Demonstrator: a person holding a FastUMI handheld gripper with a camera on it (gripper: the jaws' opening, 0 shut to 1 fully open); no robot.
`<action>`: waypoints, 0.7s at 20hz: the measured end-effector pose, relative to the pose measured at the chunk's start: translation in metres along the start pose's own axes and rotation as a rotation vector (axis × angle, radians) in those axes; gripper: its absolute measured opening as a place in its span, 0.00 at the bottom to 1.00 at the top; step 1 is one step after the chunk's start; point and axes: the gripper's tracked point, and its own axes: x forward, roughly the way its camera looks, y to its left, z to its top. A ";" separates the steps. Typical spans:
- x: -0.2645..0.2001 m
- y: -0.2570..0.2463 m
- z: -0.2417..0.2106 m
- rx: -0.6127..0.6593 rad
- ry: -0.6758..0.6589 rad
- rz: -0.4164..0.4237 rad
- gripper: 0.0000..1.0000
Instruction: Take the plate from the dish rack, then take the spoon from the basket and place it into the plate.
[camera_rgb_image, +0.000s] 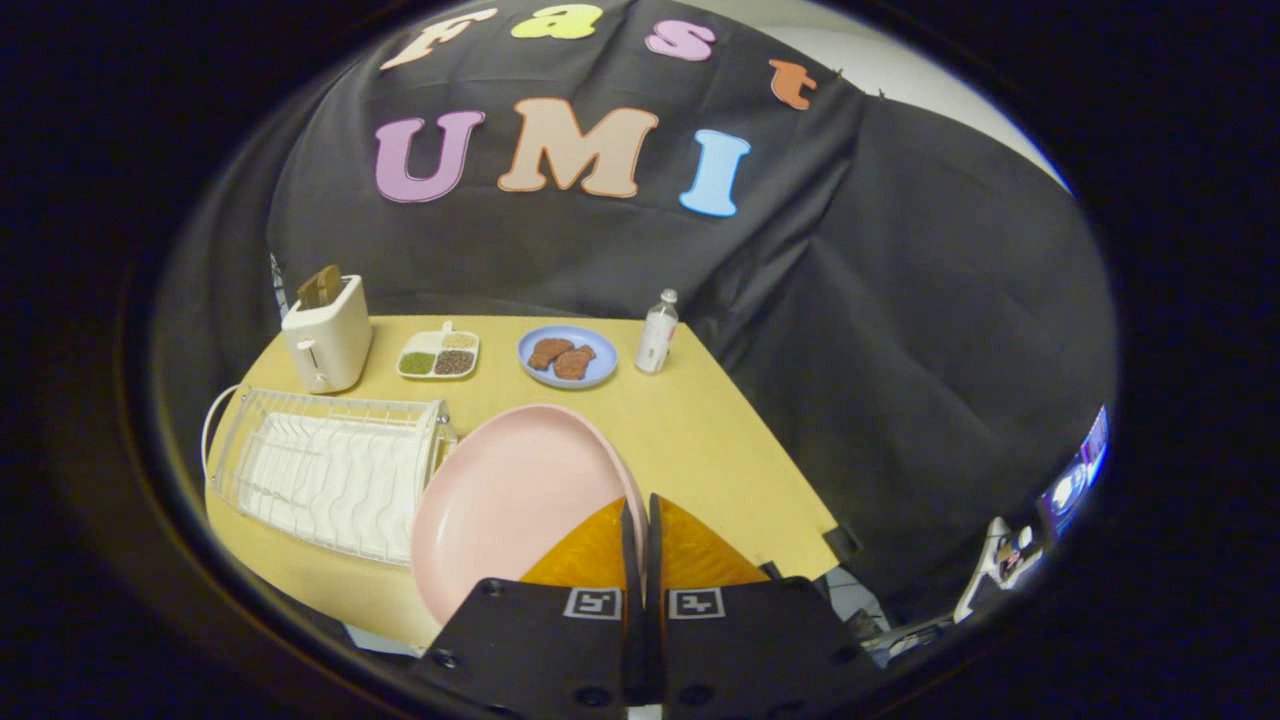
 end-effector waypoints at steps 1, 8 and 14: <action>0.003 -0.001 -0.009 0.017 0.011 0.011 0.03; 0.018 -0.011 -0.059 0.186 0.053 0.095 0.03; 0.038 -0.019 -0.098 0.390 0.102 0.178 0.03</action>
